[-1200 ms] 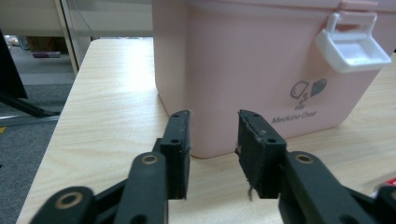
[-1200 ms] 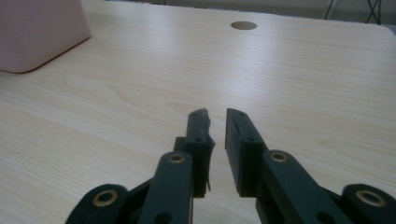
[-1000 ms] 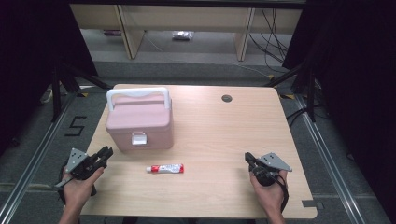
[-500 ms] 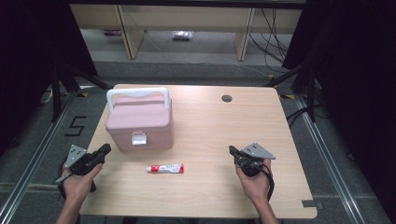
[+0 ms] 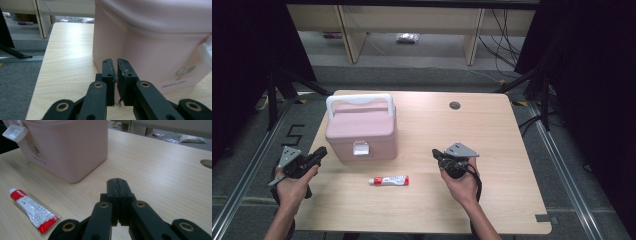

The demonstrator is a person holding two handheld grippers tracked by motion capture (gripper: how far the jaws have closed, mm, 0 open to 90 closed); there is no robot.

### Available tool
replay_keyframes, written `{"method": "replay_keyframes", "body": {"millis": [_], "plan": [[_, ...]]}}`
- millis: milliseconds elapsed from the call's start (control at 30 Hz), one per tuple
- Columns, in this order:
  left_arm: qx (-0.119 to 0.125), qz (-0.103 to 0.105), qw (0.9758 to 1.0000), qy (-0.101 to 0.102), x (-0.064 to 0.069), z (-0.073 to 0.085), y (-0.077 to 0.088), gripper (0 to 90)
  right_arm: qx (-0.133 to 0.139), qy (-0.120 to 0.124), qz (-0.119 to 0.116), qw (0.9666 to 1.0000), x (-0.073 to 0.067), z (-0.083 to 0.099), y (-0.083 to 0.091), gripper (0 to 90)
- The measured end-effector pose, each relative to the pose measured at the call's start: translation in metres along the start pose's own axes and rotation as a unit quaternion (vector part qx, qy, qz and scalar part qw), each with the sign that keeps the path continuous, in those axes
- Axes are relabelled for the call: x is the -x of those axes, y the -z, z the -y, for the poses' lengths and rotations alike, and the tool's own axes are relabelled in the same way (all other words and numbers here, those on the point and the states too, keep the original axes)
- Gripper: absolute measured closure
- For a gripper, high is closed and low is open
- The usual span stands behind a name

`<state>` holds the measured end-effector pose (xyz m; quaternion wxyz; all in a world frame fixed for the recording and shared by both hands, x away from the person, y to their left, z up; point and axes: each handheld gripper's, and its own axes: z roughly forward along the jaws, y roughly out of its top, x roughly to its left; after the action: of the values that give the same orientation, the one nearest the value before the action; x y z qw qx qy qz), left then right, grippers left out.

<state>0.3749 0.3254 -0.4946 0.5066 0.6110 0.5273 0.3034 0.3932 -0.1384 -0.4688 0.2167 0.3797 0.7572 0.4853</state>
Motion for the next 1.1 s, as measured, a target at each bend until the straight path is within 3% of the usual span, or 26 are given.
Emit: {"method": "replay_keyframes", "body": {"millis": [100,167,200,367,600,667,867,1033,1100], "plan": [[-0.008,-0.007,0.9999,-0.002,-0.003,-0.003,-0.004,89.5,-0.006,0.001,-0.005,1.0000,-0.004,-0.007,-0.006,90.0],[-0.015,-0.005,0.9999,-0.007,-0.005,-0.006,-0.010,89.8,0.000,0.015,-0.018,0.9997,-0.005,-0.010,-0.014,90.0],[-0.020,-0.006,0.9998,-0.009,-0.006,-0.007,-0.012,89.9,-0.005,0.006,-0.015,0.9999,-0.007,-0.011,-0.016,90.0],[-0.026,0.001,0.9995,-0.016,-0.009,-0.014,-0.027,89.9,-0.014,0.015,-0.029,0.9994,-0.013,-0.021,-0.031,90.0],[-0.021,0.013,0.9980,-0.058,-0.010,-0.022,-0.046,89.9,-0.029,0.024,-0.044,0.9983,-0.024,-0.035,-0.056,90.0],[-0.017,0.014,0.9982,-0.056,-0.011,-0.023,-0.047,89.9,-0.029,0.038,-0.047,0.9978,-0.025,-0.038,-0.063,90.0],[-0.015,0.015,0.9979,-0.061,-0.011,-0.024,-0.048,89.9,-0.030,0.033,-0.051,0.9977,-0.032,-0.047,-0.077,90.0],[-0.015,0.017,0.9976,-0.066,-0.012,-0.025,-0.048,89.9,-0.029,0.050,-0.045,0.9973,-0.036,-0.051,-0.086,90.0],[-0.015,0.018,0.9974,-0.068,-0.012,-0.025,-0.049,89.9,-0.030,0.042,-0.045,0.9977,-0.038,-0.051,-0.088,90.0]]}}
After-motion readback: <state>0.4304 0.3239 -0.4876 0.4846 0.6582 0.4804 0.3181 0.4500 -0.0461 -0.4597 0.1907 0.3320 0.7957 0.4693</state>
